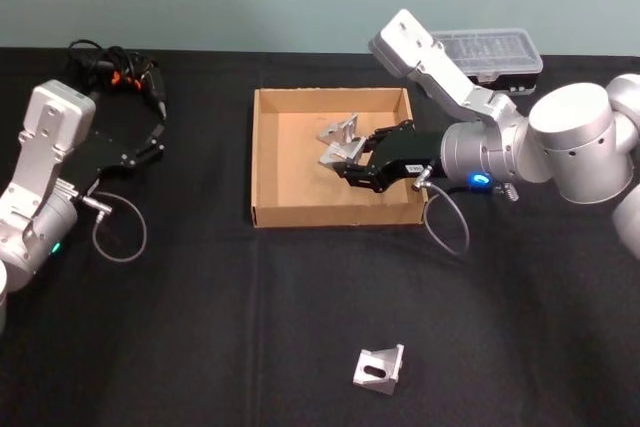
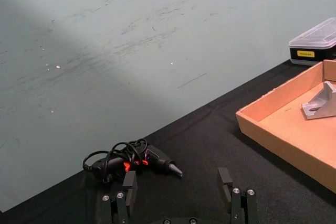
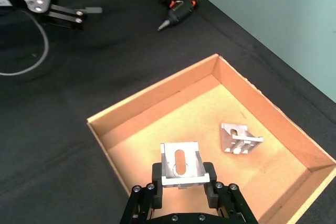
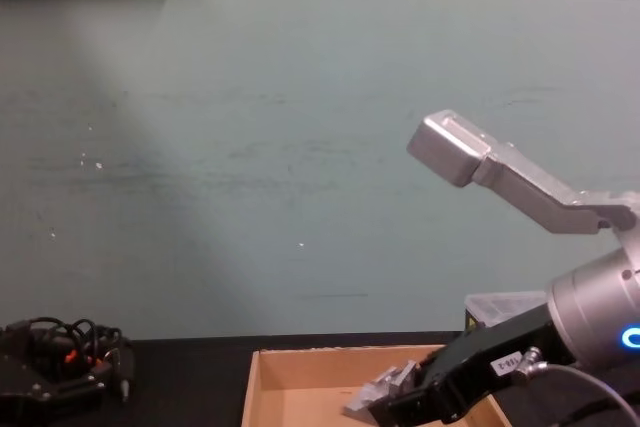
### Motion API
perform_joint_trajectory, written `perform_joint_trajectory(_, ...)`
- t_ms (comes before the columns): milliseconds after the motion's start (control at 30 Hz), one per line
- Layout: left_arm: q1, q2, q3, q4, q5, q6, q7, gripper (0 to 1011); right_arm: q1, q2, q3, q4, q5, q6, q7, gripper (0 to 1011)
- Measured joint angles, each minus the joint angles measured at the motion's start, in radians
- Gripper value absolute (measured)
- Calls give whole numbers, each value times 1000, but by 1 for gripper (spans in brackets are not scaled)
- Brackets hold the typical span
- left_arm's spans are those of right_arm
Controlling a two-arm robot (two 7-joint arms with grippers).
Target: Use one hand to pick up the angle iron from the table and place it into the box.
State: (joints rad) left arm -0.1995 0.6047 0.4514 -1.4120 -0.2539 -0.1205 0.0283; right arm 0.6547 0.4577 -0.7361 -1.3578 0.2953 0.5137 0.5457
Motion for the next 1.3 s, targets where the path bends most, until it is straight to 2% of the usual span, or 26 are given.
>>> perform_joint_trajectory(300, 0, 0, 0, 0, 0, 0, 0, 1000, 9, -22, 2, 53, -35, 15, 0, 457)
perform_joint_trajectory(633, 0, 0, 0, 0, 0, 0, 0, 1000, 2, -26, 16, 62, -51, 31, 19, 458)
perform_joint_trajectory(867, 0, 0, 0, 0, 0, 0, 0, 1000, -6, -30, 30, 63, -62, 33, 34, 647)
perform_joint_trajectory(900, 0, 0, 0, 0, 0, 0, 0, 1000, -7, -31, 31, 63, -63, 33, 36, 707)
perform_joint_trajectory(1000, 0, 0, 0, 0, 0, 0, 0, 1000, -11, -34, 38, 63, -67, 32, 38, 800)
perform_joint_trajectory(1100, 0, 0, 0, 0, 0, 0, 0, 1000, -15, -36, 46, 62, -70, 30, 37, 853)
perform_joint_trajectory(1267, 0, 0, 0, 0, 0, 0, 0, 1000, -24, -39, 62, 52, -75, 24, 31, 1003)
perform_joint_trajectory(1300, 0, 0, 0, 0, 0, 0, 0, 1000, -28, -39, 69, 46, -75, 21, 28, 1002)
